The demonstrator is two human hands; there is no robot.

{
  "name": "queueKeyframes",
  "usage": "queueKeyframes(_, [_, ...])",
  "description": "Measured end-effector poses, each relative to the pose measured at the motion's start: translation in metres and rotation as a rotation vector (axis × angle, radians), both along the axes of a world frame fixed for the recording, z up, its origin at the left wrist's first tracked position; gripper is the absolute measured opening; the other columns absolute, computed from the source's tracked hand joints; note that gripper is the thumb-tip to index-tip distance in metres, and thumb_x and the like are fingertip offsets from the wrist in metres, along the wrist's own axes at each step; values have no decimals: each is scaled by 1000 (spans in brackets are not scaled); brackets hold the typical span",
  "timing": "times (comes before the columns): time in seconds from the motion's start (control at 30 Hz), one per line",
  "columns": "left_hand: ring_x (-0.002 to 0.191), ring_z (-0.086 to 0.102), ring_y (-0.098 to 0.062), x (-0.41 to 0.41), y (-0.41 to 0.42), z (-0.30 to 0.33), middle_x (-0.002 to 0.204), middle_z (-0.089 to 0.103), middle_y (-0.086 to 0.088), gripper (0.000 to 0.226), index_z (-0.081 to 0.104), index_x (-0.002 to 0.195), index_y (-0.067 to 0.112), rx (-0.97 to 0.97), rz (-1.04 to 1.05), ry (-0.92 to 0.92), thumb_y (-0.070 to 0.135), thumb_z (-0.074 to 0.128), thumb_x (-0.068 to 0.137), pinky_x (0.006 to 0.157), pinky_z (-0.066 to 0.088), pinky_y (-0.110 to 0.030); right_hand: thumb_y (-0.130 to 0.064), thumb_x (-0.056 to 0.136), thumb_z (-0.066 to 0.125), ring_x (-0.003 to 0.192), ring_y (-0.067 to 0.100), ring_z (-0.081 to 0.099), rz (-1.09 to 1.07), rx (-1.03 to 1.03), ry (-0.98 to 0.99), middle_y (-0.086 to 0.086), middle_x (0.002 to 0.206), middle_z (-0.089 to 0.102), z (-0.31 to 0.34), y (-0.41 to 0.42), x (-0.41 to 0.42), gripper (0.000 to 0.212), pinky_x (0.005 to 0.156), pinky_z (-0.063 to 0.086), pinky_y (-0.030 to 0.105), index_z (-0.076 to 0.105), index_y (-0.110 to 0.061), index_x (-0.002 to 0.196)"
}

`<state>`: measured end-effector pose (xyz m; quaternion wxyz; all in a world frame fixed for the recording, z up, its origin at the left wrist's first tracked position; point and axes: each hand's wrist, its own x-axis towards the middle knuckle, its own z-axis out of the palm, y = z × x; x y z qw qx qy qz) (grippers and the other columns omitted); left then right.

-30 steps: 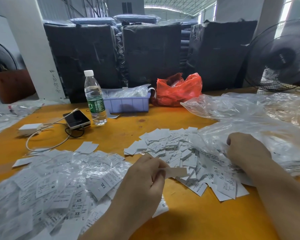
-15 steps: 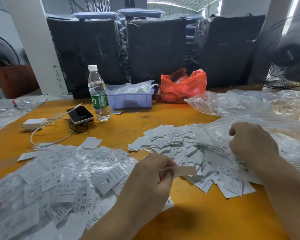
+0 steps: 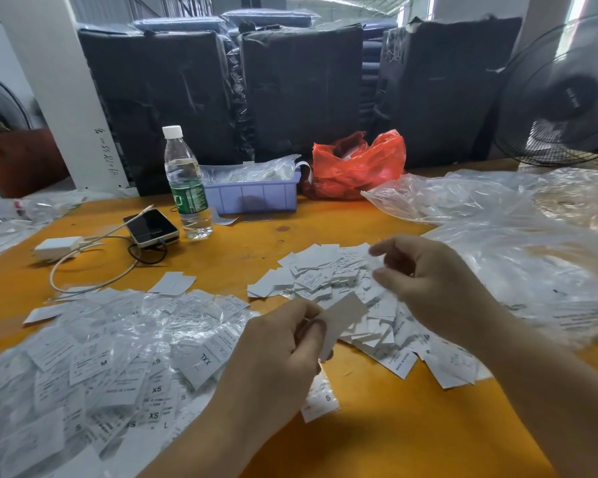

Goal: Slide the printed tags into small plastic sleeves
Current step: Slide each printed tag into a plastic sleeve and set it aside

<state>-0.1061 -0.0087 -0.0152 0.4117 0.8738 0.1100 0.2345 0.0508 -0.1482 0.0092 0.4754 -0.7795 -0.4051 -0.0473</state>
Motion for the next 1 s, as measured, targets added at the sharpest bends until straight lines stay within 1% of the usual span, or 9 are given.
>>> queueKeyframes(0.07, [61, 65, -9, 1, 2, 0, 73, 69, 13, 20, 64, 82, 32, -26, 29, -13, 24, 54, 97, 58, 51, -31, -8, 90, 64, 55, 6, 54, 149, 34, 126, -1, 65, 60, 1, 4, -12, 13, 54, 52, 22, 69, -17, 98])
queueKeyframes(0.13, [60, 65, -7, 1, 4, 1, 72, 69, 11, 20, 65, 82, 30, -84, 41, -25, 24, 54, 97, 64, 55, -37, -6, 91, 62, 57, 11, 57, 273, 52, 235, -3, 65, 64, 1, 7, -19, 17, 54, 51, 24, 73, -19, 90])
queueKeyframes(0.23, [59, 66, -7, 1, 7, 1, 71, 70, 7, 22, 66, 81, 31, -181, 52, -31, 23, 53, 98, 66, 56, -39, -2, 91, 61, 57, 14, 56, 340, 50, 323, -4, 63, 63, -3, 10, -25, 23, 55, 50, 26, 74, -19, 82])
queueKeyframes(0.4, [53, 64, -9, 4, 10, 0, 69, 71, 6, 18, 66, 87, 28, -317, 128, -106, 22, 53, 99, 52, 51, -17, 3, 90, 61, 60, 20, 62, 339, 63, 467, 2, 71, 66, -5, 12, -30, 24, 59, 53, 31, 73, -18, 90])
queueKeyframes(0.53, [53, 64, -7, 4, 14, 2, 66, 70, 9, 12, 62, 87, 27, -331, 271, -248, 28, 55, 97, 47, 47, -12, 10, 84, 65, 66, 21, 63, 422, 81, 634, 6, 77, 67, 0, 12, -34, 29, 62, 56, 30, 69, -12, 103])
queueKeyframes(0.67, [56, 64, -5, 2, 13, 6, 68, 69, 15, 12, 57, 84, 30, -224, 317, -306, 30, 55, 96, 46, 47, -13, 10, 78, 69, 68, 17, 62, 478, 98, 730, 8, 77, 66, -1, 13, -40, 35, 63, 54, 28, 66, -8, 108])
queueKeyframes(0.83, [57, 61, -16, -2, 2, 7, 67, 66, 4, 16, 58, 79, 30, -73, 187, -306, 39, 58, 92, 52, 48, -36, -5, 68, 76, 68, 17, 63, 562, 149, 827, 9, 77, 66, -3, 15, -43, 51, 63, 54, 30, 65, -14, 117])
queueKeyframes(0.93, [56, 59, -16, -5, -3, 8, 64, 64, 3, 12, 60, 79, 31, -36, 98, -297, 38, 58, 89, 52, 46, -36, -4, 71, 77, 66, 16, 63, 652, 168, 884, 8, 77, 65, -4, 15, -43, 50, 62, 54, 30, 67, -17, 117])
queueKeyframes(1.0, [55, 57, -15, -6, -2, 8, 65, 63, 4, 15, 61, 78, 30, -17, 77, -286, 31, 61, 94, 49, 46, -32, -4, 71, 76, 65, 15, 63, 677, 161, 891, 8, 78, 65, -4, 15, -43, 45, 62, 53, 30, 68, -13, 115])
